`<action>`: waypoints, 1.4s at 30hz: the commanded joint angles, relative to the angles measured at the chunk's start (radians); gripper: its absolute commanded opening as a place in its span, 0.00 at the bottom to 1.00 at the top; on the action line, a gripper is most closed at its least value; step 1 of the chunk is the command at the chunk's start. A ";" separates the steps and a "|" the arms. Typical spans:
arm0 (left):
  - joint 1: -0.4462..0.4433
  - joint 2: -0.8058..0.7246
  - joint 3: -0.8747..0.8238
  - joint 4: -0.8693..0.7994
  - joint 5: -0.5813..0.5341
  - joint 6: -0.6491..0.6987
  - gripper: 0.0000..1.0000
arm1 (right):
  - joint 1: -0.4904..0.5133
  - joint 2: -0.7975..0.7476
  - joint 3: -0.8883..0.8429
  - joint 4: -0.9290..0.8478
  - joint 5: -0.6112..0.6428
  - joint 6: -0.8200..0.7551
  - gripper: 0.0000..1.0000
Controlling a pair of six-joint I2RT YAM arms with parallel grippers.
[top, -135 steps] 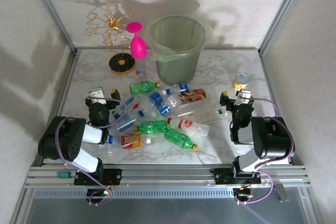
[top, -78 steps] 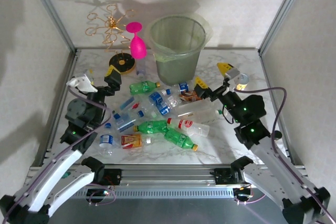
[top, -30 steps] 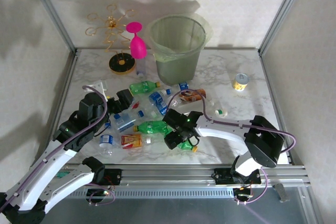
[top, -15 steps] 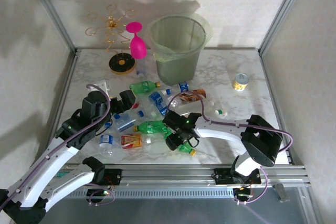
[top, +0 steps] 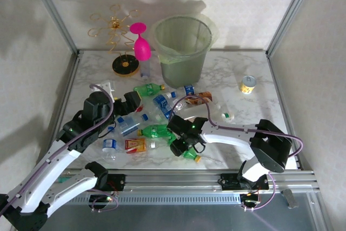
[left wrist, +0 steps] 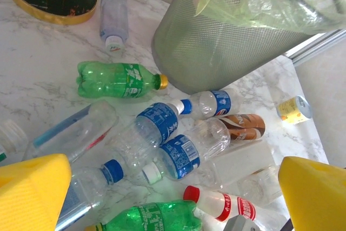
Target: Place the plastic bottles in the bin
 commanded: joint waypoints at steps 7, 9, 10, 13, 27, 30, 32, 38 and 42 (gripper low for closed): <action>-0.002 0.011 0.145 -0.025 0.014 0.060 0.97 | 0.010 -0.272 0.111 -0.082 -0.066 -0.033 0.46; -0.001 0.020 0.180 -0.040 0.003 0.078 0.98 | -0.024 -0.347 0.139 -0.045 -0.106 -0.038 0.46; -0.003 0.025 0.196 -0.046 -0.001 0.084 0.97 | -0.057 -0.374 0.151 -0.024 -0.138 -0.038 0.46; -0.001 0.035 0.229 -0.051 -0.002 0.100 0.97 | -0.168 -0.434 0.200 0.055 -0.217 -0.038 0.45; -0.001 0.069 0.290 -0.046 0.055 0.116 0.95 | -0.658 -0.095 0.715 0.425 -0.364 0.150 0.45; -0.001 0.076 0.301 -0.055 0.076 0.111 0.95 | -0.704 0.023 0.843 0.456 -0.335 0.171 0.45; -0.003 0.072 0.296 -0.057 0.085 0.108 0.95 | -0.704 0.103 0.949 0.440 -0.279 0.123 0.45; -0.001 0.065 0.288 -0.067 0.090 0.108 0.95 | -0.706 0.276 1.104 0.405 -0.163 0.028 0.45; -0.001 0.055 0.273 -0.060 0.086 0.108 0.95 | -0.704 0.399 1.214 0.342 -0.149 0.036 0.45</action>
